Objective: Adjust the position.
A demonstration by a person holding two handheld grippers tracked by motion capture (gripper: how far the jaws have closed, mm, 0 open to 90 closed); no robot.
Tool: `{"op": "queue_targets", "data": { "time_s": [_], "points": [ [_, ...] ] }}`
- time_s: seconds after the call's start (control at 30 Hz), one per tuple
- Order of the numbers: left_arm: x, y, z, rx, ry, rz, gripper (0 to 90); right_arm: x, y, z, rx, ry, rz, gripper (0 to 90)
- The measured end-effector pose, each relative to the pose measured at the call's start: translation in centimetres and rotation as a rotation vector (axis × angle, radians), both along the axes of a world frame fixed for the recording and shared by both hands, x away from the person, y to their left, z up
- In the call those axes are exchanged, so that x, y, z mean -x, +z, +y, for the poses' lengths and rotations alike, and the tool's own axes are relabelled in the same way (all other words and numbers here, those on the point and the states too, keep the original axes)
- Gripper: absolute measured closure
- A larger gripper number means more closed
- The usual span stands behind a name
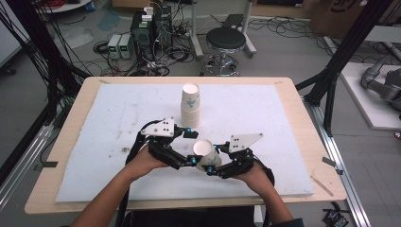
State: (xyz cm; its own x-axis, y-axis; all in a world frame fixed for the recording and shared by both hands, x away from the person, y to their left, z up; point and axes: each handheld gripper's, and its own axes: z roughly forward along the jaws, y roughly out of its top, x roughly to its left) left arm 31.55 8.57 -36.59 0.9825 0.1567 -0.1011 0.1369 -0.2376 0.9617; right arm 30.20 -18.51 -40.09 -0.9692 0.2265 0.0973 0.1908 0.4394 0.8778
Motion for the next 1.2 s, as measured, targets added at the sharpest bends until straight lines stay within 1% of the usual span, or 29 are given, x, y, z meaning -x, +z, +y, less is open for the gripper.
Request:
{"op": "queue_targets", "data": {
  "time_s": [0.03,0.13,0.23,0.27,0.3,0.33,0.37,0.4,0.43,0.47,0.5,0.57,0.6,0.63,0.67,0.7,0.73,0.77,0.8,0.83,0.87,0.9,1.0,1.03,1.07,1.2],
  "points": [
    [0.0,0.1,0.2,-0.006,0.000,0.001,18.6,0.0,0.0,0.0,0.000,0.000,0.000,39.0],
    [0.0,0.2,0.5,-0.019,-0.004,0.005,18.5,-0.1,0.1,0.1,0.031,0.006,-0.002,39.0],
    [0.0,0.4,0.5,-0.052,-0.017,0.006,18.1,-0.2,0.2,0.2,0.056,0.018,-0.011,39.0],
    [0.1,0.4,0.5,-0.062,-0.022,0.006,18.1,-0.2,0.3,0.3,0.080,0.014,-0.018,39.0],
    [0.1,0.4,0.5,-0.062,-0.022,0.006,18.1,-0.2,0.4,0.4,0.101,0.018,-0.024,39.0],
    [0.0,0.4,0.4,-0.071,-0.027,0.004,18.1,-0.3,0.6,0.5,0.117,0.027,-0.033,39.0],
    [0.1,0.4,0.4,-0.076,-0.025,0.007,18.1,-0.3,0.6,0.5,0.117,0.027,-0.033,39.0],
    [0.1,0.3,0.3,-0.085,-0.023,0.010,18.1,-0.4,1.0,0.8,0.145,0.038,-0.049,38.9],
    [0.1,0.3,0.3,-0.099,-0.024,0.007,18.1,-0.4,1.0,0.8,0.145,0.038,-0.049,38.9],
    [0.1,0.3,0.2,-0.115,-0.029,0.002,18.1,-0.6,1.4,1.0,0.176,0.045,-0.060,38.9],
    [0.1,0.3,0.1,-0.121,-0.031,-0.002,18.1,-0.7,1.6,1.1,0.201,0.046,-0.069,38.9],
    [0.2,0.4,0.1,-0.136,-0.033,-0.007,18.1,-0.8,2.0,1.4,0.237,0.052,-0.074,38.8],
    [0.2,0.4,0.1,-0.136,-0.033,-0.007,18.1,-0.9,2.1,1.5,0.254,0.060,-0.073,38.7],
    [0.2,0.4,0.0,-0.158,-0.033,-0.014,18.1,-0.9,2.2,1.6,0.274,0.066,-0.070,38.6],
    [0.1,0.5,0.0,-0.171,-0.040,-0.019,18.1,-1.0,2.4,1.8,0.293,0.068,-0.065,38.5],
    [0.1,0.5,0.0,-0.171,-0.040,-0.019,18.1,-1.0,2.4,1.8,0.293,0.068,-0.065,38.5],
    [0.2,0.5,-0.1,-0.168,-0.042,-0.017,18.1,-1.0,2.5,1.9,0.308,0.072,-0.070,38.5],
    [0.2,0.6,-0.2,-0.182,-0.047,-0.021,18.1,-1.0,2.8,2.1,0.331,0.077,-0.070,38.5],
    [0.2,0.6,-0.2,-0.182,-0.047,-0.021,18.1,-1.0,2.8,2.1,0.331,0.077,-0.070,38.5],
    [0.1,0.6,-0.3,-0.190,-0.046,-0.022,18.1,-1.0,3.1,2.2,0.357,0.083,-0.082,38.5],
    [0.1,0.6,-0.3,-0.190,-0.046,-0.022,18.1,-1.0,3.1,2.2,0.357,0.083,-0.082,38.5],
    [0.0,0.7,-0.3,-0.200,-0.047,-0.022,18.1,-1.0,3.3,2.5,0.387,0.094,-0.087,38.4],
    [0.0,0.6,-0.5,-0.209,-0.051,-0.021,18.1,-1.0,3.4,2.7,0.414,0.103,-0.086,38.2],
    [0.0,0.6,-0.6,-0.212,-0.053,-0.021,18.1,-0.9,3.5,2.9,0.448,0.110,-0.095,38.1],
    [0.0,0.5,-0.7,-0.229,-0.061,-0.023,18.1,-0.9,3.5,3.0,0.456,0.112,-0.093,38.1],
    [0.1,0.3,-1.0,-0.252,-0.081,-0.026,18.8,-0.9,3.6,3.4,0.502,0.128,-0.095,38.1]
  ]
}}
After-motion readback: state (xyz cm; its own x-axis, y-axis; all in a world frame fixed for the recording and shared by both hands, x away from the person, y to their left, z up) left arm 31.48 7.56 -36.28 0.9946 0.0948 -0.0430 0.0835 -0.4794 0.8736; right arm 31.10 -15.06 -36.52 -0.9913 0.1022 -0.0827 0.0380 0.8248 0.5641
